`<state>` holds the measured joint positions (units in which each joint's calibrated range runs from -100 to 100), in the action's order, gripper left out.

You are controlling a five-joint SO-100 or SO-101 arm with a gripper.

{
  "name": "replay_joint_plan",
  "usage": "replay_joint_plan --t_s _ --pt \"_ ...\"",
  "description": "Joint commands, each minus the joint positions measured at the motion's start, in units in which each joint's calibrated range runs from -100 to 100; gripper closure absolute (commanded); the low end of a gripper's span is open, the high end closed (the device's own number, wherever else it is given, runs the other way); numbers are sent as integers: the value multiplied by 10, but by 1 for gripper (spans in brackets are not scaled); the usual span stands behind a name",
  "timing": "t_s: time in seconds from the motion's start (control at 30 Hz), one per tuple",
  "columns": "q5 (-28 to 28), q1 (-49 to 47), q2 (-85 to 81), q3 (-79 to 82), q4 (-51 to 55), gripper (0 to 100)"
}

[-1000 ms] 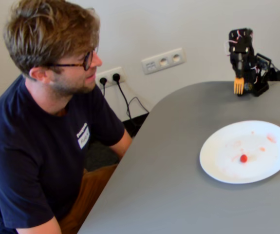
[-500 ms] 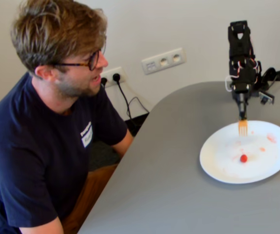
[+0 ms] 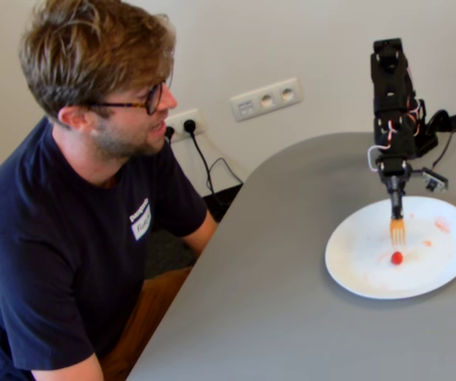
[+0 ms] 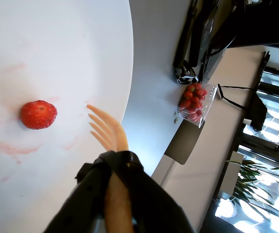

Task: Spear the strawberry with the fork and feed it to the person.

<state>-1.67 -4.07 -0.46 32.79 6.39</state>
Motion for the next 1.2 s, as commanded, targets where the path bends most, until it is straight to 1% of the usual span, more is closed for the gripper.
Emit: replay_joint_plan --t_s 0.0,0.2,0.5,0.6,0.67,0.83,1.0,1.17 --pt "3 6 -3 -19 0 99" --pt "3 6 -3 26 -7 99" --pt "3 5 0 33 2 99" --pt "3 4 40 25 7 99" --pt "3 4 75 -33 86 99" --pt "3 4 80 -40 107 99" --pt "4 0 81 -79 202 99" --pt "4 0 82 -79 204 99"
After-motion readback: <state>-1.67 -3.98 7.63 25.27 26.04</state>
